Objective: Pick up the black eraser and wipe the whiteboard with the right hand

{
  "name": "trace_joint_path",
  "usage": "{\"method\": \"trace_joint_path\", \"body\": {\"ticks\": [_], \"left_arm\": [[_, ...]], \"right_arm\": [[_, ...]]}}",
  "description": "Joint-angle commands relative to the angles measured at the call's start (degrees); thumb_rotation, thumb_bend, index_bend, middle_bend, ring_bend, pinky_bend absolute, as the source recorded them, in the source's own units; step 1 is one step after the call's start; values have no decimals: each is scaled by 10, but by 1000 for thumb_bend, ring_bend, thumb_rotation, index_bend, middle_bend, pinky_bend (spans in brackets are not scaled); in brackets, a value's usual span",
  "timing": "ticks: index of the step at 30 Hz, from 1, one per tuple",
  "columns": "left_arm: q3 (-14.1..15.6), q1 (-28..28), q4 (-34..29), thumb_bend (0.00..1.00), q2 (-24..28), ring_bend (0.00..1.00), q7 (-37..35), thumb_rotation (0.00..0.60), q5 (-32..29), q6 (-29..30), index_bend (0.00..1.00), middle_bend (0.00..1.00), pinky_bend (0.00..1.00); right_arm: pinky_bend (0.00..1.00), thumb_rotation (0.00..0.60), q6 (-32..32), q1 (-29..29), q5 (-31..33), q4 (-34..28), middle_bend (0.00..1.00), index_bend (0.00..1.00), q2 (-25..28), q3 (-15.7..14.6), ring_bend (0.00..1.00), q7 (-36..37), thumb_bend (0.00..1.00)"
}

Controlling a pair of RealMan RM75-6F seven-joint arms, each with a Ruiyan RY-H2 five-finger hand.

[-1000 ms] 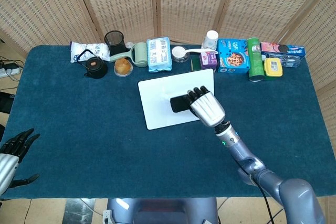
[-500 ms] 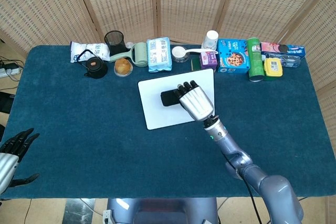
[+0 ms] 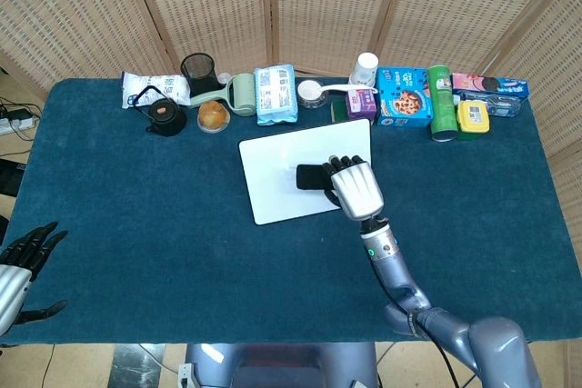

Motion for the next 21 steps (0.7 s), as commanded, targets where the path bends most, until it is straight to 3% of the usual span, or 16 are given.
{"method": "trace_joint_path", "body": {"ticks": [1,10,16,21], "left_arm": [[0,0,-1,69,-1,0,2,600,-1,-1,0,0,103],[0,-1,-2,69,0,0,3,600,-1,-3,0,0,103],[2,1,2,70,3,0,-9,600,5,4,0,0,103],[2,1,4,69,4,0,-14,600,6,6,0,0,103]], "right_arm": [[688,600,-18,-30,59,-80,651,582,11,28,650,-55,390],[714,600,-23,-46,167,-186,654,584,4,91,678,-139,430],[718,600,-17,-27,244,-173,658,587,-31,153,679,-167,458],[717,600,-4,-13,266,-152,661,588,-51,179,678,-160,479]]}}
